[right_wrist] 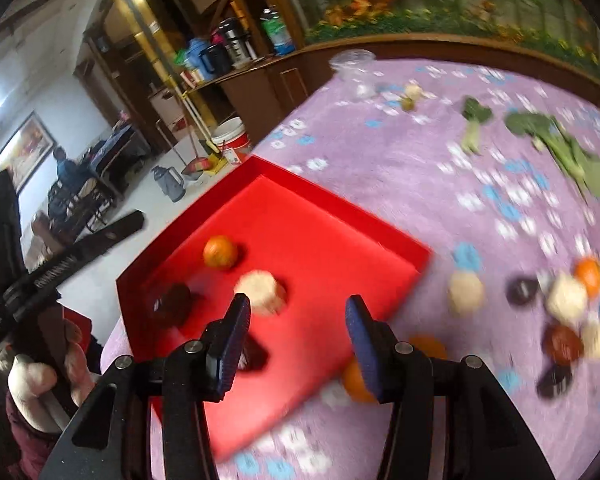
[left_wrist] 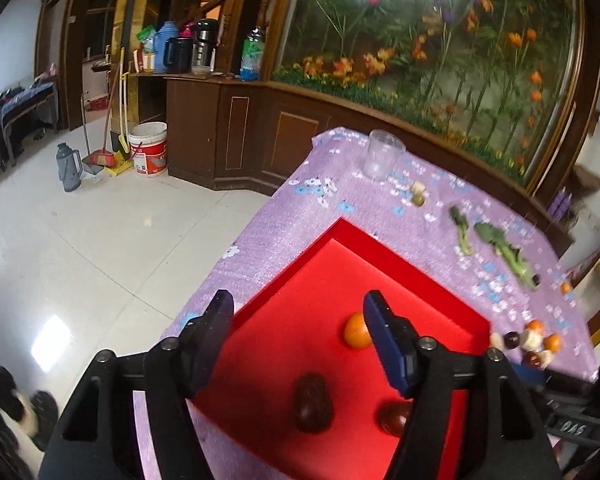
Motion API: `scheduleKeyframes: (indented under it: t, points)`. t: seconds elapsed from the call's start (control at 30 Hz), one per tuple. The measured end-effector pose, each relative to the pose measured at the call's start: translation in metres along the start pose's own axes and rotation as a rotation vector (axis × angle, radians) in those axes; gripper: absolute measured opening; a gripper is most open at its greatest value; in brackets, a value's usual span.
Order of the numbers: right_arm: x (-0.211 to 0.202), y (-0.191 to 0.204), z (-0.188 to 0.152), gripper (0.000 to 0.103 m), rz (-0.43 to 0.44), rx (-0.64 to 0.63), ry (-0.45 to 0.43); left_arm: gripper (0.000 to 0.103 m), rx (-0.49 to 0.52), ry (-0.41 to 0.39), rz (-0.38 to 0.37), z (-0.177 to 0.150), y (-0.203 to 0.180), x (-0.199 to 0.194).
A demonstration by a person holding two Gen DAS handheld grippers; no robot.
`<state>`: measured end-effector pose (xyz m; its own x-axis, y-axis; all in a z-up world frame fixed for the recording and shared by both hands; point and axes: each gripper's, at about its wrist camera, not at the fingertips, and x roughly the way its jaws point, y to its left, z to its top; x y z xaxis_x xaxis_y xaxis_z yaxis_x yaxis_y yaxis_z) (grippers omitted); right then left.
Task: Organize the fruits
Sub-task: 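Lift both open tools out of the red tray back over the fruit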
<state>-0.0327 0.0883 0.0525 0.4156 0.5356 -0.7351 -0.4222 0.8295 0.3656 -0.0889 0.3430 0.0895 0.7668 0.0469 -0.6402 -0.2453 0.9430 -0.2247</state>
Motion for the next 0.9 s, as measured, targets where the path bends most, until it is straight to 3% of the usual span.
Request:
scheduleKeyframes:
  t: [0.27, 0.47, 0.57, 0.7, 0.8, 0.9]
  points:
    - [0.011, 0.014, -0.028, 0.054, -0.008, -0.007, 0.041, 0.067, -0.081, -0.011, -0.044, -0.025, 0.003, -0.025]
    - [0.028, 0.041, -0.037, 0.053, -0.169, -0.217, 0.042, 0.067, -0.123, -0.01, -0.065, -0.038, 0.005, -0.035]
    - [0.031, 0.039, -0.033, 0.049, -0.218, -0.307, 0.029, 0.067, -0.117, -0.005, -0.06, -0.041, 0.003, -0.036]
    - [0.036, 0.036, -0.021, 0.049, -0.358, -0.43, -0.011, 0.067, -0.13, -0.004, -0.053, -0.044, 0.003, -0.037]
    - [0.037, 0.032, -0.015, 0.048, -0.389, -0.455, -0.021, 0.067, -0.126, -0.01, -0.04, -0.045, 0.0, -0.039]
    - [0.01, 0.016, -0.003, 0.049, -0.318, -0.369, -0.08, 0.067, -0.108, -0.017, -0.034, -0.045, -0.005, -0.043]
